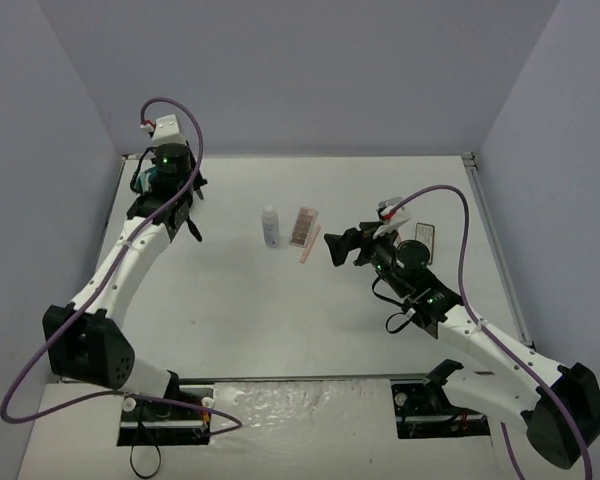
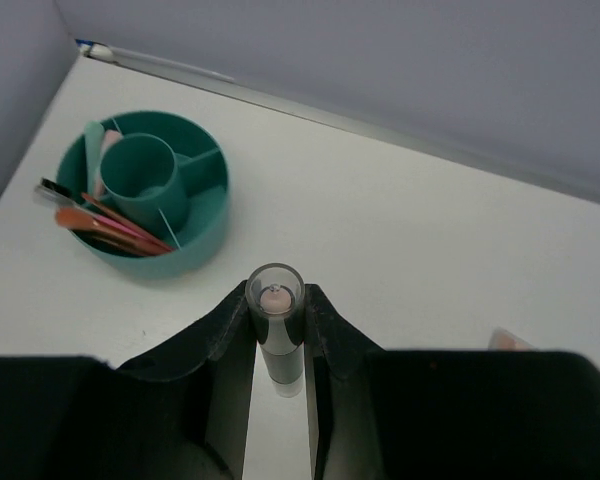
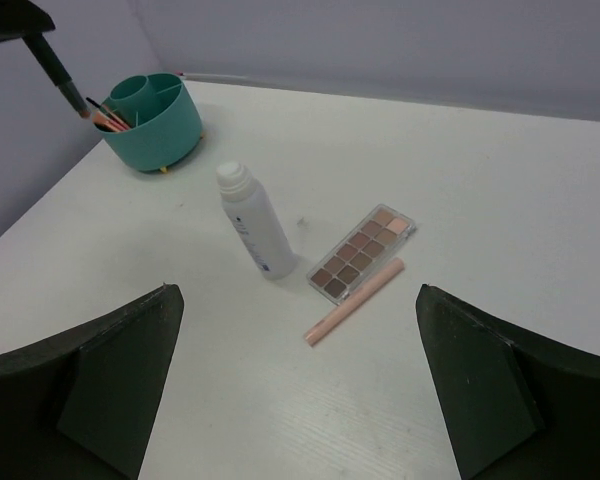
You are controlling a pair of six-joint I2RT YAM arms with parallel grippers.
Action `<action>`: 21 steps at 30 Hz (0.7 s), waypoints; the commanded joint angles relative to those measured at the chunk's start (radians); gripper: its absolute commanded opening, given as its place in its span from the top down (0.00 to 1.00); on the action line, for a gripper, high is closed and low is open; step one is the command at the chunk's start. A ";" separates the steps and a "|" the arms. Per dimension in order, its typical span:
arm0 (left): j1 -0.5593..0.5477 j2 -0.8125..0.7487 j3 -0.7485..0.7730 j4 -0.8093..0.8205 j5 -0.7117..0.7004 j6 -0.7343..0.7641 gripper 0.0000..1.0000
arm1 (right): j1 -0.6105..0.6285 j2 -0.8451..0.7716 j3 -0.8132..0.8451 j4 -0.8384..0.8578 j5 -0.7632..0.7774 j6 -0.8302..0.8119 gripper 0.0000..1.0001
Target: Organize the makeup
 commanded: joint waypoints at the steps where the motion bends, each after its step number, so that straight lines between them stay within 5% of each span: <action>1: 0.088 0.133 0.124 0.215 -0.049 0.117 1.00 | 0.001 0.007 -0.044 0.067 0.041 0.014 0.00; 10: 0.197 0.351 0.279 0.333 0.050 0.145 1.00 | 0.001 0.098 -0.035 0.105 -0.023 0.014 0.00; 21: 0.218 0.516 0.375 0.268 0.059 0.208 1.00 | 0.001 0.109 -0.040 0.112 -0.012 0.004 0.00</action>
